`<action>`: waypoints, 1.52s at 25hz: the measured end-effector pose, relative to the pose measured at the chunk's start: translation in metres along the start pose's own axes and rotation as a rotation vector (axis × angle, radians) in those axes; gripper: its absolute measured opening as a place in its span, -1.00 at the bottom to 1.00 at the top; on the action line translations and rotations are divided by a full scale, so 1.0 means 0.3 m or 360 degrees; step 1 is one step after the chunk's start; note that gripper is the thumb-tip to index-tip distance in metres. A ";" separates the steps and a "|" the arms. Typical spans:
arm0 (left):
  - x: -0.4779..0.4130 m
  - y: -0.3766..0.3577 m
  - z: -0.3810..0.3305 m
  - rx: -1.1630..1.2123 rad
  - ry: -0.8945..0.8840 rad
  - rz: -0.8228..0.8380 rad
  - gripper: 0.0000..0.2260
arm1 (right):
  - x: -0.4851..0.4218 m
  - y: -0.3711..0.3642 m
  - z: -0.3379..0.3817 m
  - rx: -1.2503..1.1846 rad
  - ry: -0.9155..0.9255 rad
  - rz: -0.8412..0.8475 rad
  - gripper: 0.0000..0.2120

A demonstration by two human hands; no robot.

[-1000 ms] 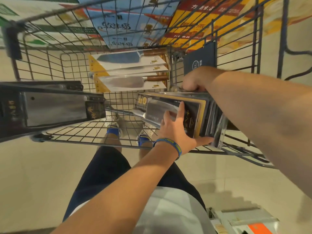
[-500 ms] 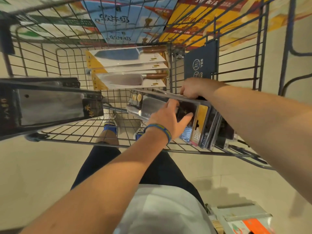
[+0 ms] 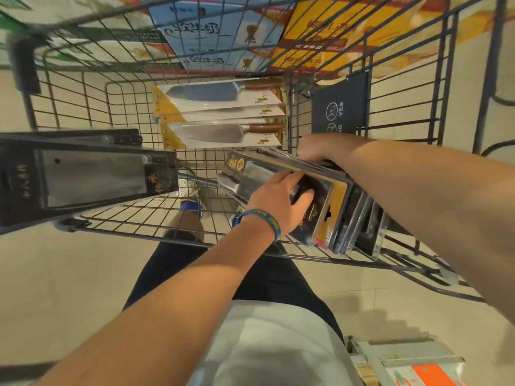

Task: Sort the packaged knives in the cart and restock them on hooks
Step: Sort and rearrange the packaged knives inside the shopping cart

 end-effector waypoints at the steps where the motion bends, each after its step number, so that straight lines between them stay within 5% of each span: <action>1: 0.003 -0.003 0.006 0.0065 0.0040 -0.0014 -0.56 | 0.013 0.017 -0.001 -0.0032 -0.0017 0.0012 -0.71; 8: -0.050 0.022 0.001 -0.0188 0.0246 0.0207 -0.50 | 0.152 0.154 -0.180 -0.0424 -0.0246 0.0159 -0.75; 12: -0.085 0.064 -0.026 -0.0442 0.0181 0.0275 -0.52 | 0.280 0.188 -0.236 -0.0313 -0.0162 -0.0120 -0.66; 18: -0.085 0.047 -0.035 -0.0228 0.0005 0.0143 -0.66 | 0.426 0.089 -0.188 0.0250 0.0071 -0.0091 -0.58; 25: -0.098 0.016 -0.047 -0.0290 -0.0210 0.0383 -0.64 | 0.488 -0.045 -0.131 0.0085 0.0148 -0.0033 -0.57; 31: -0.068 0.040 -0.069 -0.0064 -0.0332 0.0176 -0.57 | 0.542 -0.039 -0.210 -0.0042 0.0279 -0.0794 -0.62; 38: -0.135 0.097 -0.139 -0.0181 -0.0364 0.0147 -0.56 | 0.579 0.036 -0.320 -0.0574 0.0022 -0.1231 -0.57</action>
Point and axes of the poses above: each hand's wrist, its own x-axis away from the middle knuckle, its own y-axis out of the back of the hand, z = x × y, the point moved 3 cm from there along -x, towards the middle knuckle, and after that the axes turned 12 degrees about -y, right-handed, at the moved point
